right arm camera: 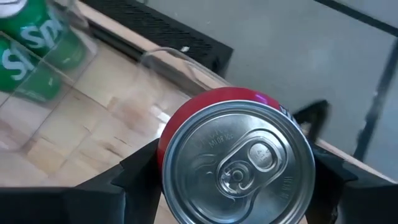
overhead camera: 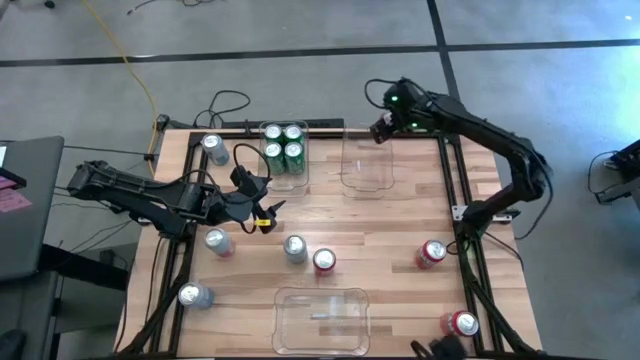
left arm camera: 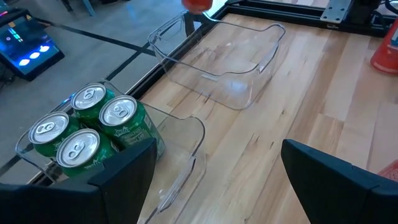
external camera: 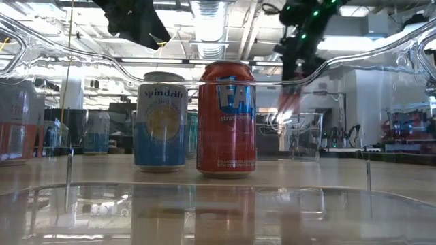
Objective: Sort soda cans
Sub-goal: Put the red soda can into the top right transparent bin
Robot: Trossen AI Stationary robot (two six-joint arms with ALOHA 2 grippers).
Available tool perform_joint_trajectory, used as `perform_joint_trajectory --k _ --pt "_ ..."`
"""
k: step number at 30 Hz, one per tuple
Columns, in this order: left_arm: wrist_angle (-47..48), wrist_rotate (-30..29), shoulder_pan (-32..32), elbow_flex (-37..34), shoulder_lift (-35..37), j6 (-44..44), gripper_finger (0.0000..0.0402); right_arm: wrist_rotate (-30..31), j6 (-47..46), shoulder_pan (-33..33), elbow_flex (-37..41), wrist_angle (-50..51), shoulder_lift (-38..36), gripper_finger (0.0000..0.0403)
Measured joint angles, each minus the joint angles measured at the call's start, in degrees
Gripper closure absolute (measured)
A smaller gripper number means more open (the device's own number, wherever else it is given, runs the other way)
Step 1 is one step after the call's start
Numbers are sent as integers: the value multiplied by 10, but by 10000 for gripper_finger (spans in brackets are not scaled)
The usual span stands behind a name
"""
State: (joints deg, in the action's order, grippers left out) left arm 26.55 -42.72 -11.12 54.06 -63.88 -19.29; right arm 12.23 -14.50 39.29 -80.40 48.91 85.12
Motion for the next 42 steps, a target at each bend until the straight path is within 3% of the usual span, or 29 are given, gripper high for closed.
perform_joint_trajectory --k 10,18,29,42 --pt "3 0 0 1 0 0 63 -19 31 -19 0 -66 131 100" --pt "-5 -23 9 -10 1 1 63 -37 45 -13 0 -112 184 98" --pt "-11 -22 39 -28 0 -3 63 -51 69 -12 0 -156 191 89" --pt "-11 -21 39 -28 0 -5 63 -49 85 -13 -1 -152 190 8"
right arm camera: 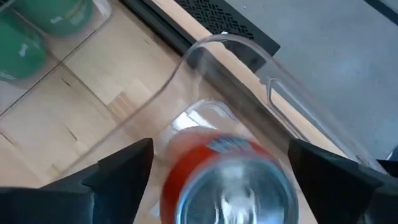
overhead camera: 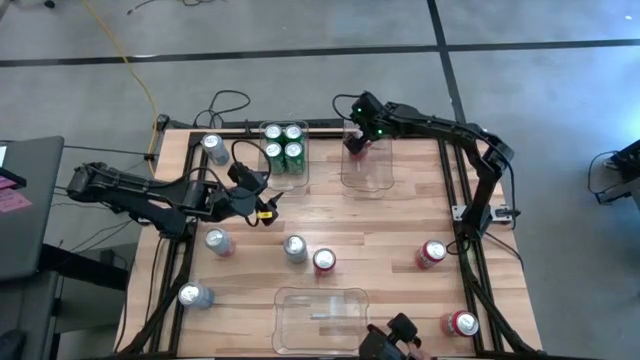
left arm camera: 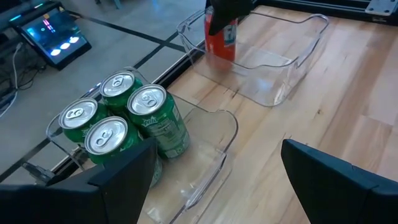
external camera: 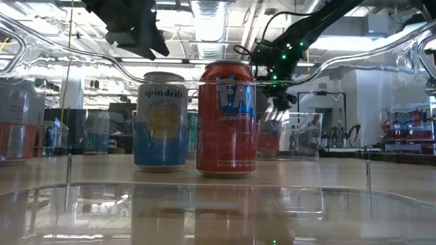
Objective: Sort soda cans
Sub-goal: Put the red soda can into the top right transparent bin
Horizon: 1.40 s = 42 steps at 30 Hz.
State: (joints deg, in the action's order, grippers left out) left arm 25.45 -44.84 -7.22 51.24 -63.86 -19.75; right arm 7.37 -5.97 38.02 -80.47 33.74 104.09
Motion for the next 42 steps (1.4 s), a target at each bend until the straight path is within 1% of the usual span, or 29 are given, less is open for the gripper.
perform_joint_trajectory --k 7,11,15,20,23,26,29,33,36,42 --pt "0 0 0 0 0 0 63 0 -15 0 0 1 -2 7" --pt "0 0 0 0 0 2 63 5 -16 2 0 3 -20 6" --pt "0 0 0 0 0 2 63 17 -21 3 0 6 -58 6" --pt "1 0 0 0 0 2 63 22 -21 3 1 24 -128 6" --pt "1 11 0 0 0 2 63 22 -23 3 1 80 -172 6" --pt "1 12 -2 0 0 2 63 22 -41 3 0 171 -206 6" --pt "0 12 -2 0 0 2 63 22 -71 -2 1 273 -228 6" --pt "0 11 -2 0 0 0 63 22 -110 -20 1 373 -251 6" --pt "0 12 -2 0 0 -5 63 22 -135 -44 1 419 -269 6" --pt "-1 12 -9 0 0 -6 63 21 -187 -110 1 457 -305 6"
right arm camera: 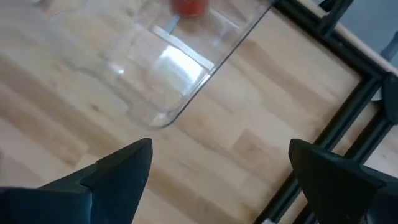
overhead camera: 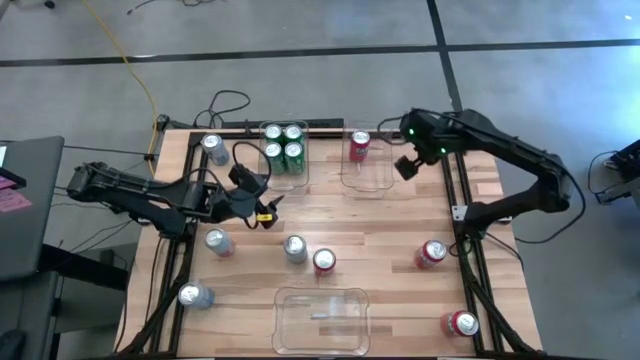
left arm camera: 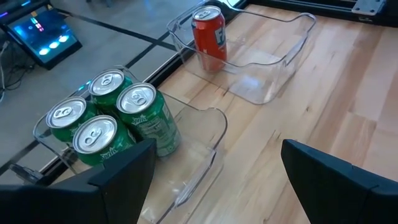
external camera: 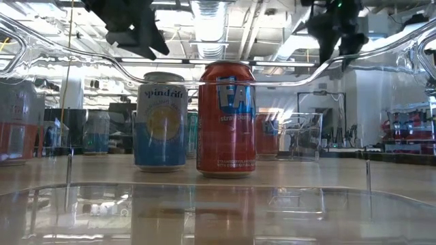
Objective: Sort soda cans
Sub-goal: Put the red soda can into the top right transparent bin
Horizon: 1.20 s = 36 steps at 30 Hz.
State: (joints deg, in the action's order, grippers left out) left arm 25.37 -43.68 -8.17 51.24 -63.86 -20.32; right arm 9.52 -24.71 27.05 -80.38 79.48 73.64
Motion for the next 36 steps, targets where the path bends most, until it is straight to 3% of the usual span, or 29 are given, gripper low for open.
perform_joint_trajectory --k 7,14,22,36 --pt "0 0 -6 0 0 0 63 0 -71 -83 2 60 -26 6" --pt "-11 0 -7 0 0 -4 63 -2 -145 -173 55 86 -49 6" --pt "-30 4 -11 0 0 0 63 -32 -260 -309 114 90 -63 6" --pt "-30 16 -11 0 0 0 63 -60 -476 -540 116 88 -58 6"
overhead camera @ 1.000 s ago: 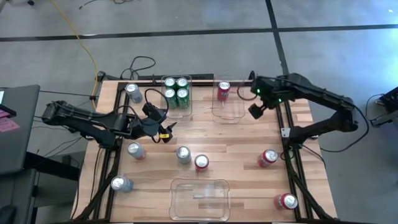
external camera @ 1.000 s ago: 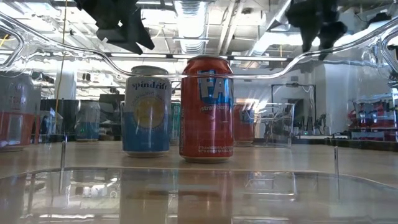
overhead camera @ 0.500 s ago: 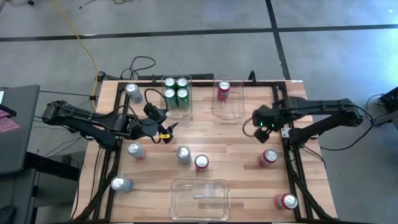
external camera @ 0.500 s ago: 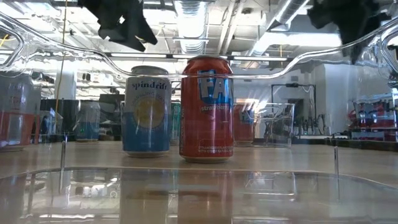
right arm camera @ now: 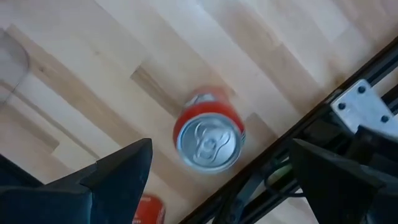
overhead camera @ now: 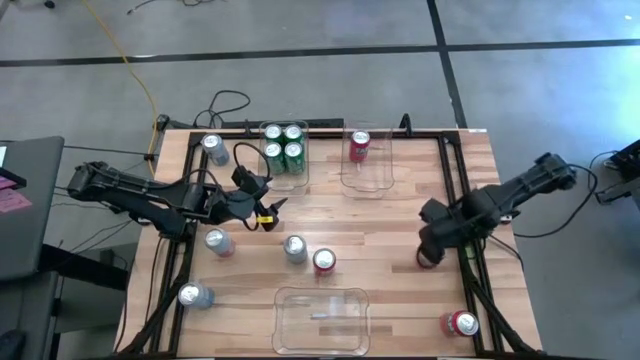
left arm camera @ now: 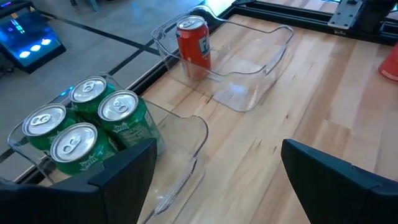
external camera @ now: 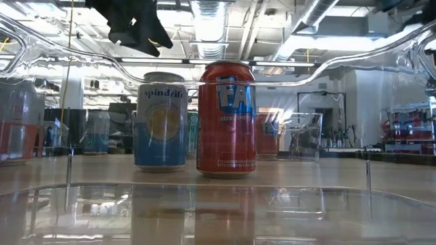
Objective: Sort soda cans
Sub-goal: Put the red soda can into the top right transparent bin
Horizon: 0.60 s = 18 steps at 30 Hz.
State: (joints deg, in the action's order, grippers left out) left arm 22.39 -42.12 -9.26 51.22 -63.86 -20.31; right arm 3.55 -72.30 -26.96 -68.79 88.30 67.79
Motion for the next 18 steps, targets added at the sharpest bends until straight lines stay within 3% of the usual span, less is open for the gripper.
perform_joint_trajectory --k 8,18 --pt "0 0 0 0 0 4 63 8 -66 -70 55 -14 1 6" --pt "-27 0 0 0 0 27 63 10 -68 -79 101 -83 1 6"
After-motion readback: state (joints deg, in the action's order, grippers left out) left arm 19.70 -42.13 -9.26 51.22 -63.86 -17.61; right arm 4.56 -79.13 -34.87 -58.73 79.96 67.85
